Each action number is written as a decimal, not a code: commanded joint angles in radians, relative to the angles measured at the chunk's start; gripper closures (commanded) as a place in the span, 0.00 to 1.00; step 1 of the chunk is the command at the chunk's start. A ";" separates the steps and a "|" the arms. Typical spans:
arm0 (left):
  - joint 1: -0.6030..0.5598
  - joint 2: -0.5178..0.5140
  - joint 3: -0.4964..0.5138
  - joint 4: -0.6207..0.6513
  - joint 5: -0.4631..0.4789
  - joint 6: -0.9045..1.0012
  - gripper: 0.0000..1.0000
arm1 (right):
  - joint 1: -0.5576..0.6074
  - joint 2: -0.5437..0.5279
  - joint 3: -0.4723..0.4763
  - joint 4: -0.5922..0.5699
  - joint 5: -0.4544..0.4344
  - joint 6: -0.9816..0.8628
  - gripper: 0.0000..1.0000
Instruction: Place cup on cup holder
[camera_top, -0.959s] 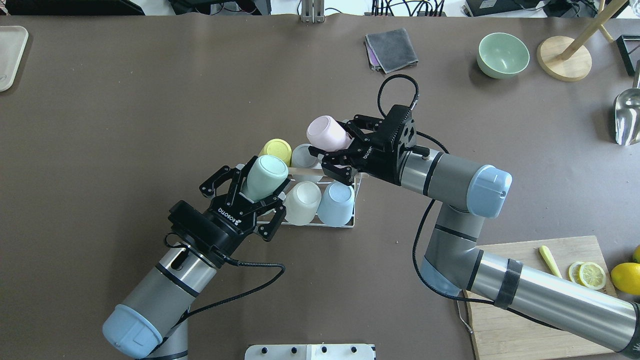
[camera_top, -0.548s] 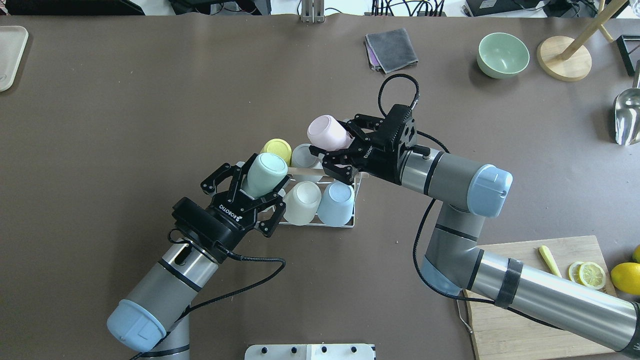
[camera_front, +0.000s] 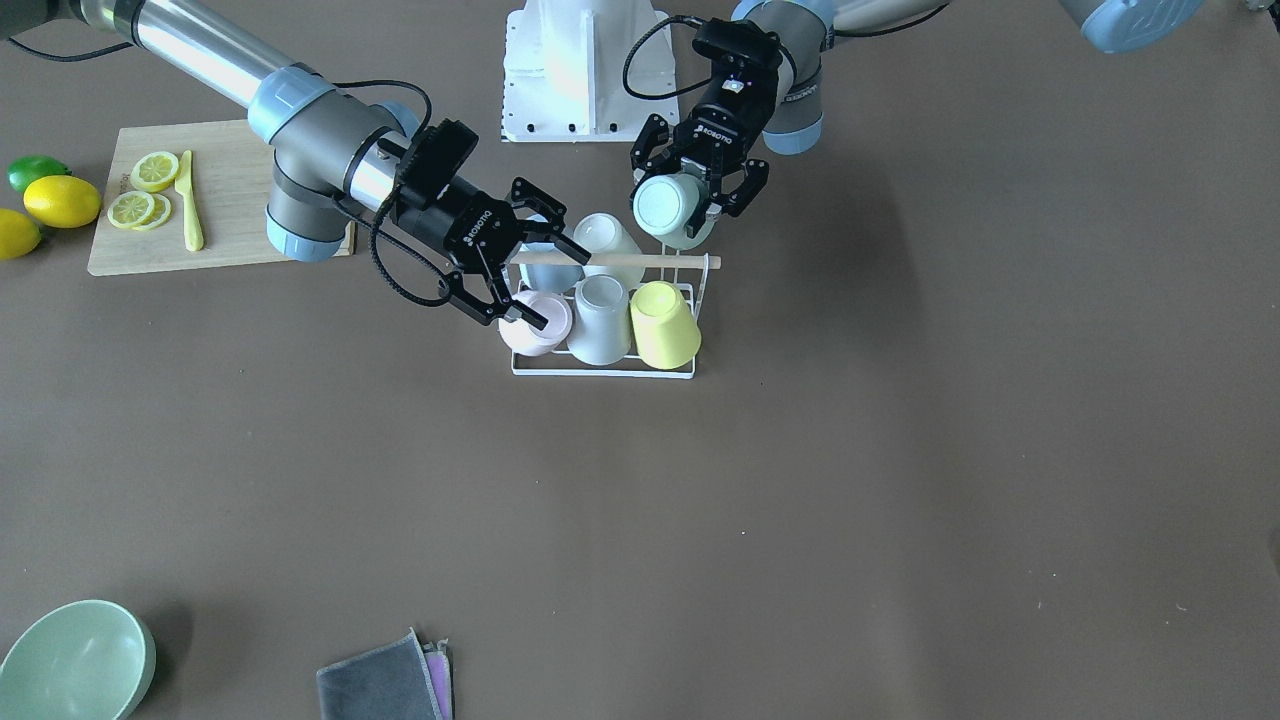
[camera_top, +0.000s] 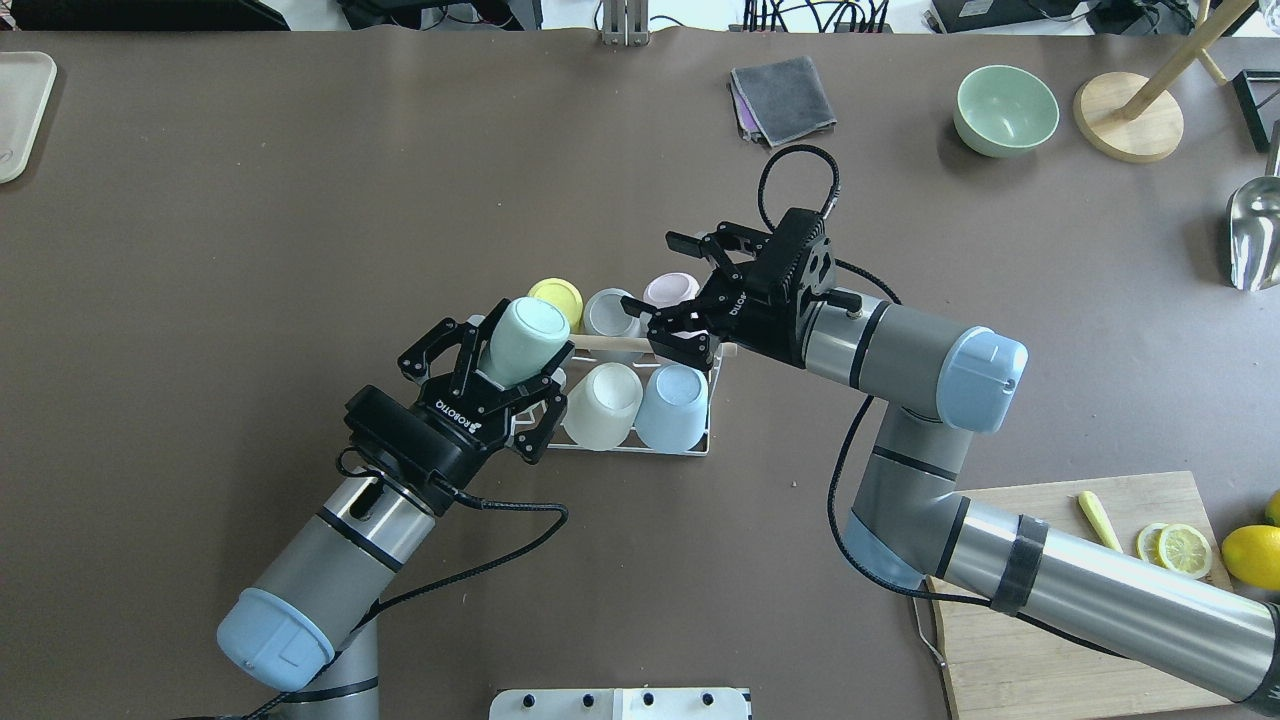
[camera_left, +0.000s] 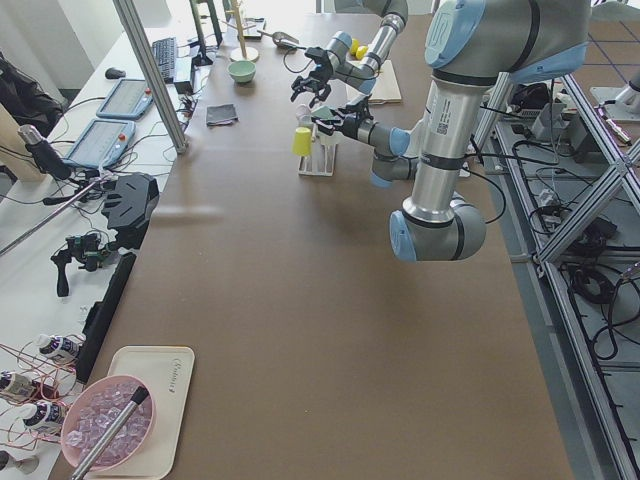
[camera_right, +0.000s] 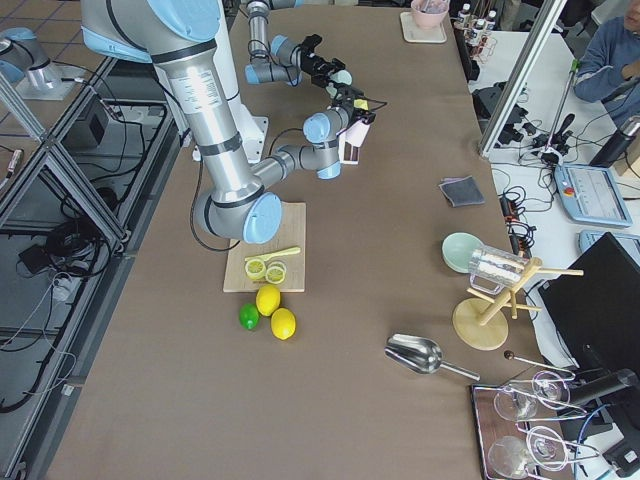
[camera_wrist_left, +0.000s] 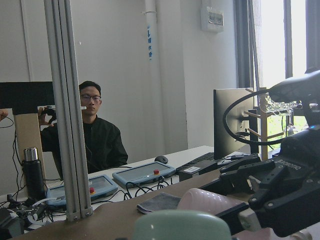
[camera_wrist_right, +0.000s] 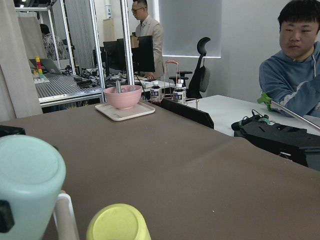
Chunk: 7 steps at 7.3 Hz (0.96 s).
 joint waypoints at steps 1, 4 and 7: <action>-0.001 -0.007 0.013 -0.001 0.000 0.000 1.00 | 0.000 0.002 0.002 0.000 0.000 -0.002 0.11; -0.001 -0.010 0.027 -0.001 0.000 0.000 1.00 | 0.008 0.001 0.008 -0.009 0.005 -0.002 0.11; -0.001 -0.013 0.036 -0.004 0.000 0.000 1.00 | 0.052 0.008 0.082 -0.166 0.084 0.007 0.14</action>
